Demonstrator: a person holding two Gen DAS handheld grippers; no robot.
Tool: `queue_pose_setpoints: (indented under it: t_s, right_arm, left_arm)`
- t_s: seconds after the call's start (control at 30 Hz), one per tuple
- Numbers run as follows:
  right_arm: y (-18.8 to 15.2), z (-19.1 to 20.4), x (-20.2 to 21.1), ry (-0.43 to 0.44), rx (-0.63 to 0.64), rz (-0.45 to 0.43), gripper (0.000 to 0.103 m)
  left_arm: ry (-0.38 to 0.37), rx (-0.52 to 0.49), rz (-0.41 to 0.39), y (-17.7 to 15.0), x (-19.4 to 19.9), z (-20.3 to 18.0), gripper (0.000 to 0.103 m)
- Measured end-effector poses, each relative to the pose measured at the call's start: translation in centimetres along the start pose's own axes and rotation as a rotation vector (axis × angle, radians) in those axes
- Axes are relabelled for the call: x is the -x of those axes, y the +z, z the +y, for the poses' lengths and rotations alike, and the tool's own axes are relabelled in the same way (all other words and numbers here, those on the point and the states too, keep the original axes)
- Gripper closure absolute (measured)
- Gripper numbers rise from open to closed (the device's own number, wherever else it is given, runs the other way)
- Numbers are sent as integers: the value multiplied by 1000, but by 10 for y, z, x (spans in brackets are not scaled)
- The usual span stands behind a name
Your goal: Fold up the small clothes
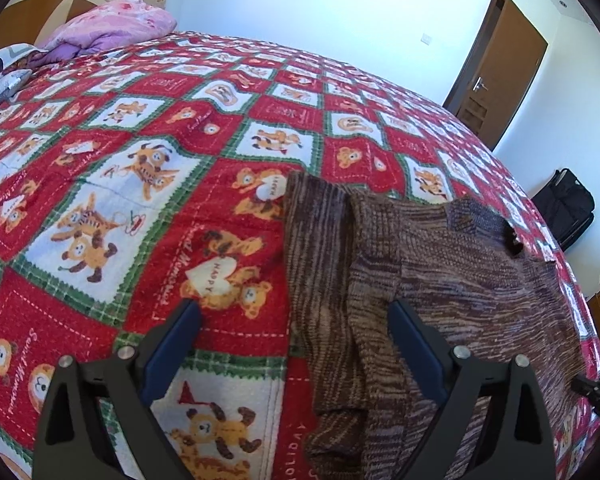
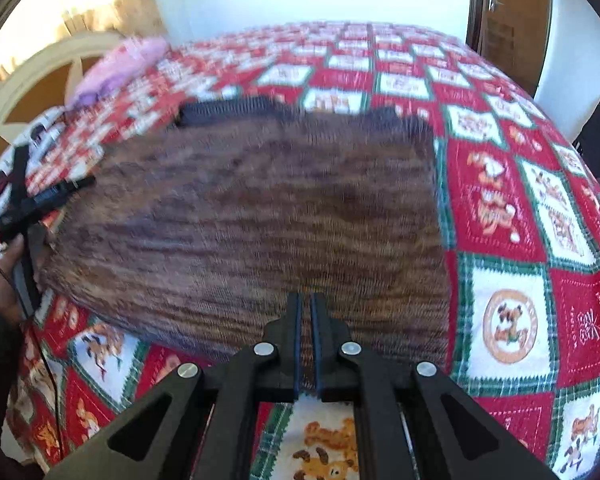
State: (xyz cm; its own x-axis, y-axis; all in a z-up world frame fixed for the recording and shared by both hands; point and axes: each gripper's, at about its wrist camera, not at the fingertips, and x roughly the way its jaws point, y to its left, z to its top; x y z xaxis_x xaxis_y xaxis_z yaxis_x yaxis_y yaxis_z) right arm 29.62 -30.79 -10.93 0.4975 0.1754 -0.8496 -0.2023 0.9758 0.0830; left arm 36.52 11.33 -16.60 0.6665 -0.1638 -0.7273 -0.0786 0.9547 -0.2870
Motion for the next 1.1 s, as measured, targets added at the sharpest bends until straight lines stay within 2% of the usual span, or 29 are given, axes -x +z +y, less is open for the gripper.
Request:
queue_pose_setpoints:
  t_s: [0.07,0.17,0.27,0.3,0.33,0.37,0.4,0.43,0.47,0.5,0.53,0.6,0.63,0.67,0.77,0.9,0.93,1.0,1.1]
  right_arm:
    - [-1,-2,-3,-35,9,11,99]
    - [-4,-7,2,-43,34,-34,99]
    - [-4,-16,13,41,33,-125,99]
    - [-4,-17,18,98,47,-171,99]
    - [-3,-17,20,111,49,-181,96]
    - [-3,-14,21,111,60,-179,78]
    - [-1,-10,22,132,79,-185,66]
    - [0,-7,24,142,89,-192,59]
    - [0,-5,27,159,92,-211,58]
    - [2,-4,29,215,92,-228,58]
    - [3,-6,31,223,81,-240,58]
    - [5,-8,36,165,81,-283,32]
    - [5,-8,38,138,75,-296,5]
    - [6,-8,41,127,77,-322,1]
    - [11,3,44,126,115,-324,1]
    - [15,37,50,185,177,-330,1]
    - [16,47,50,209,181,-319,1]
    - [20,67,44,346,176,-260,1]
    - [20,106,34,399,248,-236,1]
  left_arm:
    - [-12,10,-3,0,1,2,6]
    - [-20,15,-5,0,1,3,6]
    - [-25,18,-6,0,1,3,6]
    - [-27,20,-6,0,1,4,6]
    - [-28,21,-6,0,1,4,6]
    - [-29,21,-6,0,1,4,6]
    - [-29,21,-6,0,2,4,6]
    - [-29,20,-6,0,2,4,6]
    - [-30,21,-7,0,2,4,6]
    - [-32,22,-7,0,2,4,6]
    - [-36,25,-8,0,2,5,6]
    - [-42,29,-9,0,3,6,6]
    - [-46,31,-10,0,3,6,6]
    - [-50,33,-11,0,3,6,6]
    - [-52,36,-11,0,3,7,6]
    - [-50,21,5,2,1,4,6]
    - [-51,6,19,3,0,3,6]
    - [-58,-14,49,5,0,0,6]
    - [-108,-18,91,7,4,1,6]
